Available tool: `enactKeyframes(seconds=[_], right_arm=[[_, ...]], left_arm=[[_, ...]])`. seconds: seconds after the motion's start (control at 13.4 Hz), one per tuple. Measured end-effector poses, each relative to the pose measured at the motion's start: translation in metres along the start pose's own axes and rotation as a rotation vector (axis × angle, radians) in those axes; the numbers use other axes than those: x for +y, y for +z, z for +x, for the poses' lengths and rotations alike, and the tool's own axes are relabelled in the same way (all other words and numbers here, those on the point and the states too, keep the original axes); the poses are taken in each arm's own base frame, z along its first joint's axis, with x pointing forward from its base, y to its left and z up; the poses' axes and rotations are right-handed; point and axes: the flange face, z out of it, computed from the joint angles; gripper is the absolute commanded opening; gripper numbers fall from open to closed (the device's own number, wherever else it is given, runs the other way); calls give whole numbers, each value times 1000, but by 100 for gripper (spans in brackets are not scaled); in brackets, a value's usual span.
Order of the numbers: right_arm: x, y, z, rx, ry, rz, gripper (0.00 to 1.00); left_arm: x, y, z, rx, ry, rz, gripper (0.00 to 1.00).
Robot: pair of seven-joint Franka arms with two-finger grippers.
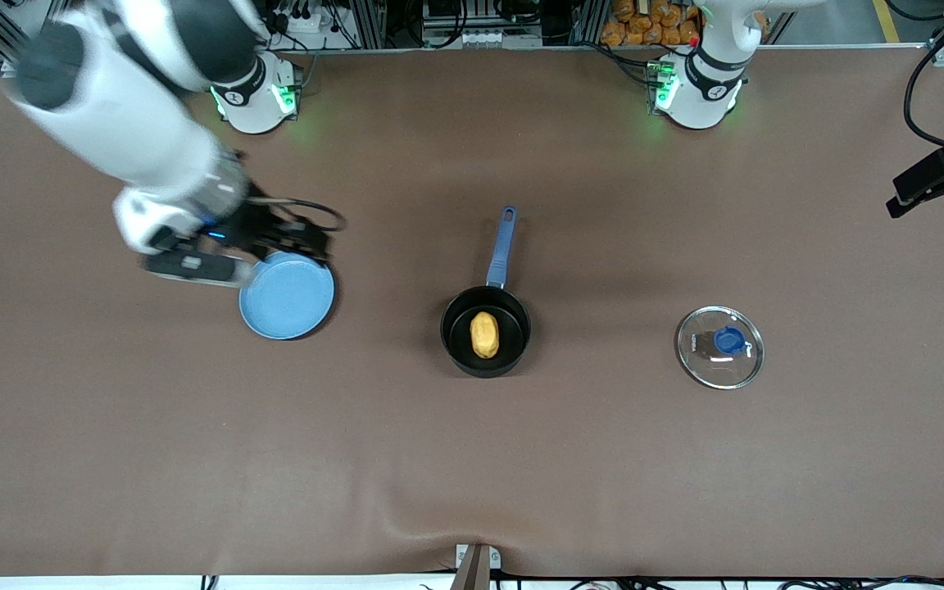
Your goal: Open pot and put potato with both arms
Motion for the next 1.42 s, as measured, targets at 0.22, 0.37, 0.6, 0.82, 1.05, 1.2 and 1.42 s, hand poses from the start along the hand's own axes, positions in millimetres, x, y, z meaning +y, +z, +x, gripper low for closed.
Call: enactKeyframes(seconds=[0.22, 0.37, 0.6, 0.82, 1.05, 1.2, 1.42], right_arm=[[55, -34, 1, 19, -91, -98, 100], [87, -45, 6, 13, -150, -118, 100], [141, -57, 22, 14, -214, -121, 100], [186, -60, 31, 3, -217, -125, 100], [205, -59, 32, -14, -201, -126, 100], [204, -58, 32, -18, -202, -127, 100], [202, -59, 30, -19, -205, -127, 100]], left_arm=[[0, 0, 0, 0, 0, 0, 100], [1, 0, 0, 0, 1, 0, 100], [2, 0, 0, -1, 4, 0, 100], [3, -2, -3, -6, 7, -1, 100], [5, -4, -9, -24, 14, 0, 100], [9, -6, -13, -37, 37, 1, 100], [20, -12, -24, -45, 60, 2, 100]])
